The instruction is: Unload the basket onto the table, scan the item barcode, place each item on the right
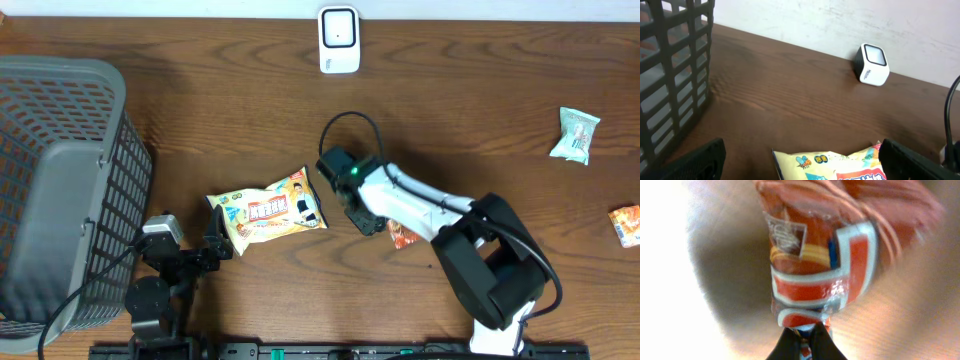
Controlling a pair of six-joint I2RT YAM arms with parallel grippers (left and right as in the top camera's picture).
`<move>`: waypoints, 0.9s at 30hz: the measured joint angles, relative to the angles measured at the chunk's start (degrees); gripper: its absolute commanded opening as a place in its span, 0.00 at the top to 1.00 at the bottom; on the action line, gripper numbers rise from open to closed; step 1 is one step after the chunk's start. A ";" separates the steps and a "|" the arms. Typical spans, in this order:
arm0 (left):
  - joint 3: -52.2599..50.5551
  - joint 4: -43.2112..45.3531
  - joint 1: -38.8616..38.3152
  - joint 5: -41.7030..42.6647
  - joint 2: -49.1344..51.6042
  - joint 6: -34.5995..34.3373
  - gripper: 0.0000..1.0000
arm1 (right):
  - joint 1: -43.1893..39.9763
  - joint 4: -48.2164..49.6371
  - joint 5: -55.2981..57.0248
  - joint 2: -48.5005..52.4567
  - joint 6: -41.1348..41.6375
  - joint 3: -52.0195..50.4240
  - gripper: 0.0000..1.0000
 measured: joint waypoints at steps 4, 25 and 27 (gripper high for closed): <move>0.00 0.00 0.00 0.00 0.00 0.00 0.02 | -3.23 -9.64 -21.00 2.54 -9.11 6.16 0.99; 0.00 0.00 0.00 0.00 0.00 0.00 0.02 | -9.68 -29.22 -74.69 3.93 -56.61 10.29 0.01; 0.00 0.00 0.00 -0.02 0.00 0.00 0.02 | -8.28 -28.76 -74.29 3.93 -53.09 10.29 0.01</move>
